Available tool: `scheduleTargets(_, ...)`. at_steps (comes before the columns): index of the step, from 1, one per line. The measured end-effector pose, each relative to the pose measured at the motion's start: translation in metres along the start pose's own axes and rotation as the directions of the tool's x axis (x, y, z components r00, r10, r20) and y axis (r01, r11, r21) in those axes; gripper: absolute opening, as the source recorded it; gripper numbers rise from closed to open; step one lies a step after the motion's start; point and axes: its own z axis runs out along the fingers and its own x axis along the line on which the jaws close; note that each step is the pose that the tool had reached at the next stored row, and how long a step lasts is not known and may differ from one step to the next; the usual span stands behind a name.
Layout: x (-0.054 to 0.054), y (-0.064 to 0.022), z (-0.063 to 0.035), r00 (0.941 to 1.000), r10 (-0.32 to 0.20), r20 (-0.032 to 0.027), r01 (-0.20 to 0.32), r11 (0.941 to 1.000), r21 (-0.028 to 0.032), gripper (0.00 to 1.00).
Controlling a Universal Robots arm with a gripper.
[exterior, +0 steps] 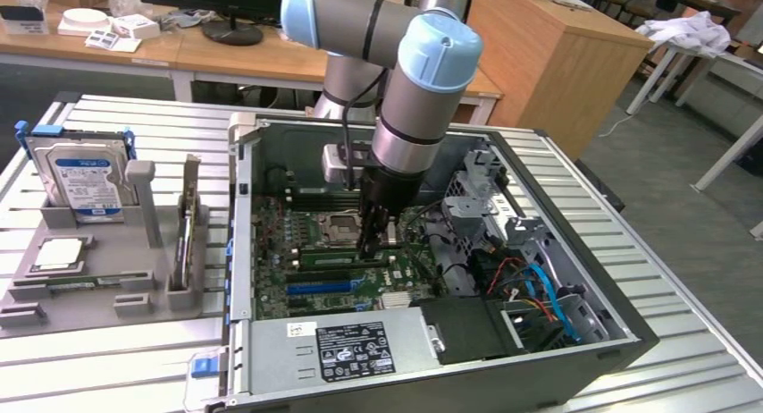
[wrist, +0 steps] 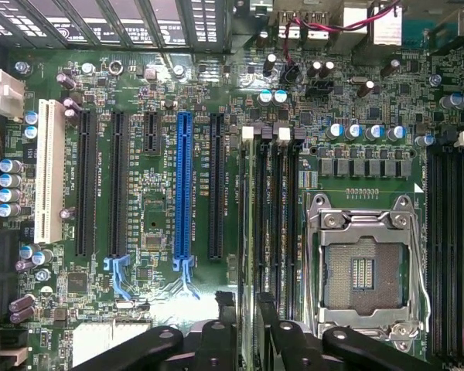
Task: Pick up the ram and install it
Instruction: 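Insert the ram into the slot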
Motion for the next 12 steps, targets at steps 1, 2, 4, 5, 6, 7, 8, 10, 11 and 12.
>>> scheduleTargets(1, 0.000, 0.0000, 0.0000, 1.0000, 0.000, 0.0000, 0.000, 1.0000, 0.0000, 0.25)
scheduleTargets(2, 0.000, 0.0000, -0.0002, 1.0000, 0.000, -0.0001, 0.000, 1.0000, -0.0001, 0.25)
scheduleTargets(4, 0.000, 0.0001, -0.0014, 1.0000, 0.000, -0.0002, 0.000, 1.0000, -0.0001, 0.25)
scheduleTargets(5, 0.000, 0.0001, -0.0023, 1.0000, 0.000, 0.0000, 0.000, 1.0000, 0.0000, 0.25)
scheduleTargets(6, 0.000, 0.0002, -0.0035, 1.0000, 0.000, -0.0001, 0.000, 1.0000, 0.0000, 0.25)
scheduleTargets(7, 0.000, 0.0002, -0.0048, 1.0000, 0.000, 0.0000, 0.000, 1.0000, 0.0000, 0.25)
scheduleTargets(8, 0.000, 0.0002, -0.0063, 1.0000, 0.000, -0.0001, 0.000, 1.0000, -0.0001, 0.25)
scheduleTargets(10, 0.000, -0.0001, -0.0095, 1.0000, 0.000, 0.0000, 0.000, 1.0000, -0.0001, 0.25)
scheduleTargets(11, 0.000, -0.0005, -0.0115, 1.0000, 0.000, -0.0001, 0.000, 1.0000, -0.0001, 0.25)
scheduleTargets(12, 0.000, -0.0007, -0.0137, 1.0000, 0.000, 0.0000, 0.000, 1.0000, 0.0000, 0.25)
